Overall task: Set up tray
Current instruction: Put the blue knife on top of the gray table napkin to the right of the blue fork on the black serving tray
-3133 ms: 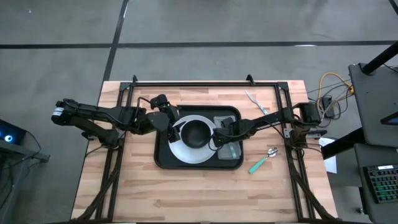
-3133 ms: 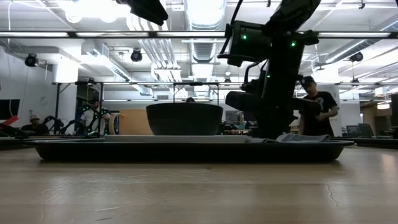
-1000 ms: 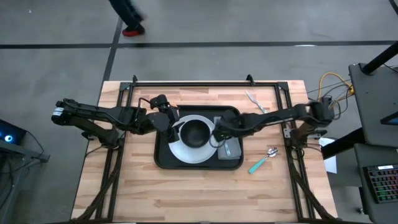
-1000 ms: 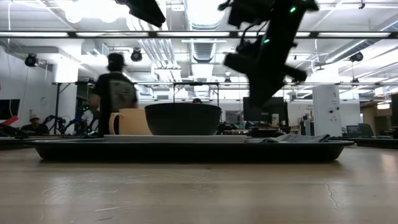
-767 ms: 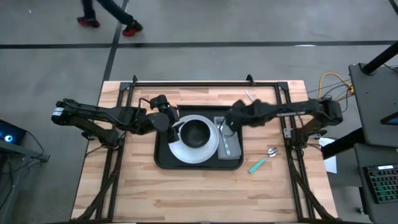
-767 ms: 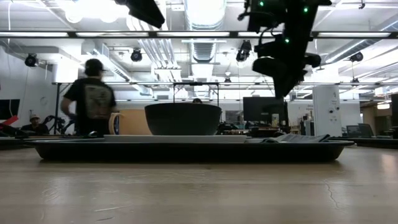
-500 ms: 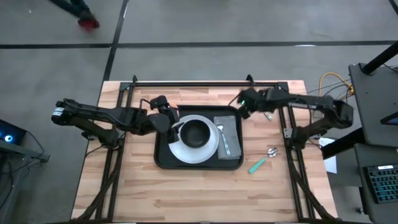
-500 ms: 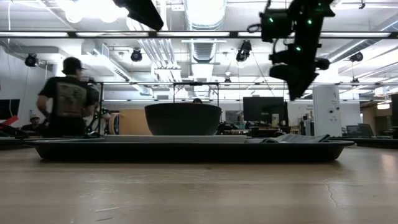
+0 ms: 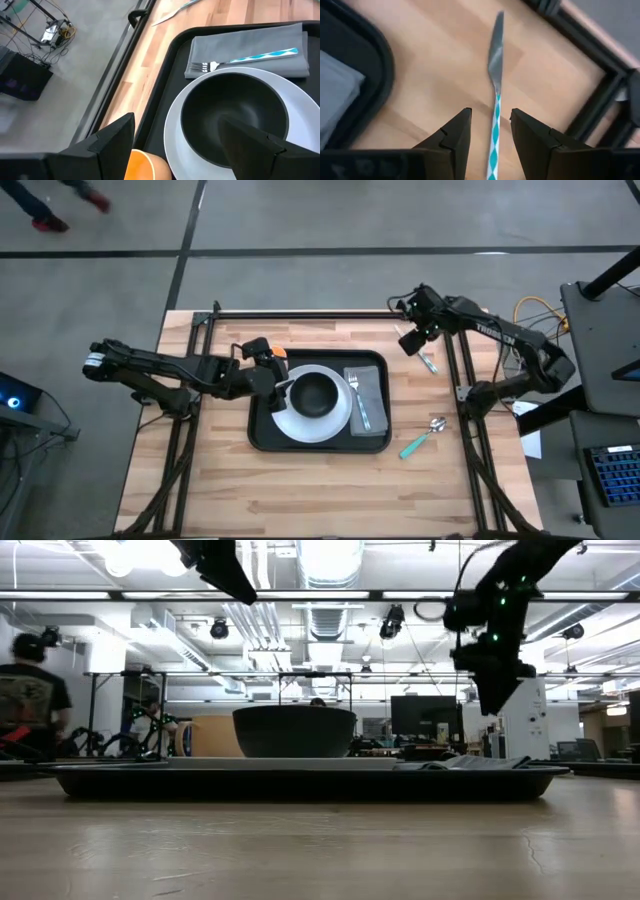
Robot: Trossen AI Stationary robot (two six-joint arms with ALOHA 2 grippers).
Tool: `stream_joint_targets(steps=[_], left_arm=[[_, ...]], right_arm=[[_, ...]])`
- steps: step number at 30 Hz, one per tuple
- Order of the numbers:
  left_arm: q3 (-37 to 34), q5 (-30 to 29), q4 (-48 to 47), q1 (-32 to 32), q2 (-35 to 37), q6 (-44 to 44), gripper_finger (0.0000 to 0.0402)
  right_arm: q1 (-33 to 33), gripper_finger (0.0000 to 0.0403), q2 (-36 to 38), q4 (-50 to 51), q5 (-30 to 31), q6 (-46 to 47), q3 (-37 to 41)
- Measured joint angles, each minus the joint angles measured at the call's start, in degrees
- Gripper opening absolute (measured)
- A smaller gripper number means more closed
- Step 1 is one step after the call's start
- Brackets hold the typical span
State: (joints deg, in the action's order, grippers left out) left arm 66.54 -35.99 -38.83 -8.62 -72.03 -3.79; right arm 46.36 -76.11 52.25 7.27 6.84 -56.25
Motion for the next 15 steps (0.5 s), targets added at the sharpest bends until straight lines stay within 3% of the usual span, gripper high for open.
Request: stream_joint_targets(steps=[10, 15], left_arm=[[-0.04, 0.37, 0.00, -0.07, 0.00, -1.29, 0.0262], [-0.04, 0.55, 0.02, -0.07, 0.00, -1.29, 0.0262]], right_arm=[[9.34, 0.0127, -9.35, 0.52, -2.27, -5.21, 0.04], [10.84, 0.0127, -13.23, 1.41, -6.68, -6.50, 0.17]])
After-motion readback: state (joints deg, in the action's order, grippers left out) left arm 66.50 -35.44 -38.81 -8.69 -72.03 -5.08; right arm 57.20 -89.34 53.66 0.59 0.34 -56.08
